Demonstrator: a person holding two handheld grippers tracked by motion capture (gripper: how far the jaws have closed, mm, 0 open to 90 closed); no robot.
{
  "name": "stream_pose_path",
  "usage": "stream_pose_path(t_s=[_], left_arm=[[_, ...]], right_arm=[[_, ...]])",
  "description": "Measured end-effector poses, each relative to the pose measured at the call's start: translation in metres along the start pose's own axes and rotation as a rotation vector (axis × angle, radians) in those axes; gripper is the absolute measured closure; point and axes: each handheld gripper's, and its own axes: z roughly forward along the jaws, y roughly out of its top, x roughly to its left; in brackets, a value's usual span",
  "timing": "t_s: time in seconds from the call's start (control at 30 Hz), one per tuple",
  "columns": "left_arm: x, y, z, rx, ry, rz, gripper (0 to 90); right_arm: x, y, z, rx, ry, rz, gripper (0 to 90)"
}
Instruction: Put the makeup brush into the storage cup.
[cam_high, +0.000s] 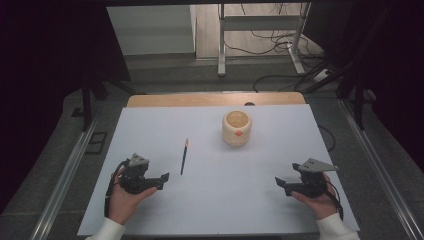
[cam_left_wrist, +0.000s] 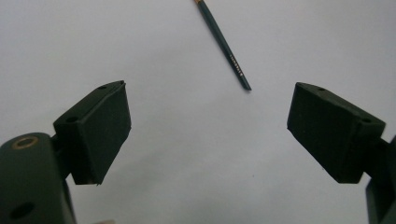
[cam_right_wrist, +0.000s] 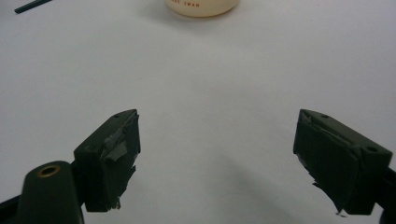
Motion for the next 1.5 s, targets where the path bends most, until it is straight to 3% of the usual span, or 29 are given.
stream_pose_path(t_s=[0.33,1.1,1.5], left_arm=[[-0.007,0.017,0.004,-0.003,0.002,-0.01,14.0],[-0.006,0.039,0.017,0.019,0.001,-0.025,11.8],[-0.004,0.051,0.03,0.055,0.009,-0.072,11.8]], right_arm=[[0.0,0.0,0.0,0.001,-0.003,0.0,15.5],[0.0,0.0,0.0,0.006,-0.006,-0.002,15.5],[0.0,0.0,0.0,0.007,-0.009,-0.004,15.2]])
